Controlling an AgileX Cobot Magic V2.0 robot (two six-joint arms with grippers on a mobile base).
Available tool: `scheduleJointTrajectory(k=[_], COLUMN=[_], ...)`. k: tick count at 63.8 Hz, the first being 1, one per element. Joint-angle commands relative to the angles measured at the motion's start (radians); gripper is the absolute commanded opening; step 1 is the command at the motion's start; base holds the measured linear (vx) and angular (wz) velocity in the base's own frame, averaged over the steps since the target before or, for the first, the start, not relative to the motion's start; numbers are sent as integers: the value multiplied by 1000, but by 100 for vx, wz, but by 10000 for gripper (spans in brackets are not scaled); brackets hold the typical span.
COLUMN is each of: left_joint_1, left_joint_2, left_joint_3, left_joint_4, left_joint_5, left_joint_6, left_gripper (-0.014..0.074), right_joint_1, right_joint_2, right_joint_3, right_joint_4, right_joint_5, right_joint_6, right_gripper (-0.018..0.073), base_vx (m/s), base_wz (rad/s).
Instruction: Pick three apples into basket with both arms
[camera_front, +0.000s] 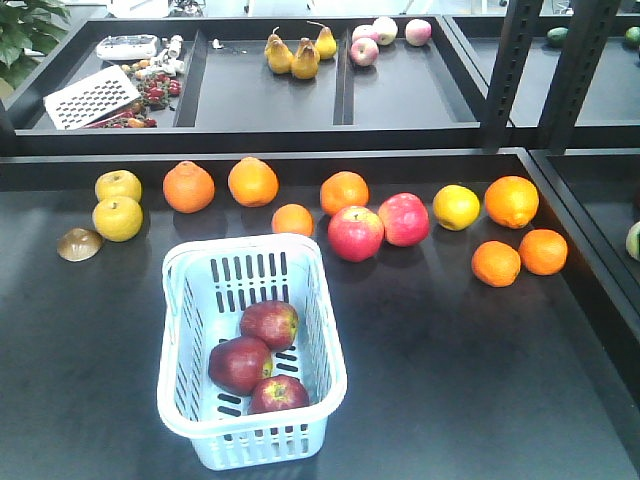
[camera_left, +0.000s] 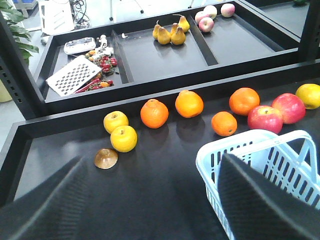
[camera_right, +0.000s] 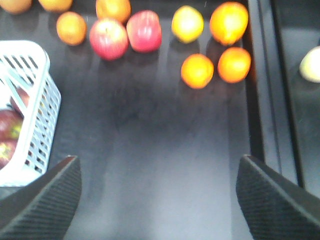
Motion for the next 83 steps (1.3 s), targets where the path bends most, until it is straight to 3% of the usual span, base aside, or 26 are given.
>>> scheduleJointTrajectory(k=[1,11,18,27,35,37,83], left_joint_1=[2,2,2,2,2,2,2], left_joint_2=[4,4,4,4,4,4,4], left_joint_3=[-28,-28,-28,-28,-28,-28,-28], left_joint_4=[21,21,21,14,11,12,13], left_joint_5=[-61,-61,-60,-53,-33,-29,-28], left_joint_6=[-7,-7,-7,-7,-7,-7,-7], left_gripper=[523,517,449,243,-8,-9,-6], right_joint_1=[-5,-5,-5,-5,-5,-5,-5], right_joint_2=[-37,-69,-80,-81,-81,-81,-81], right_joint_3=[44,77,77,77,77,77,77], right_joint_4=[11,8,7,3,0,0,5], right_joint_5=[-122,-174,-193,-196,-196,-200,-168], right_joint_6=[-17,-17,-17,-17,-21,-21,-17], right_gripper=[594,571,491,265,26,-15,-8], base_vx=[0,0,0,0,0,0,0], base_wz=[0,0,0,0,0,0,0])
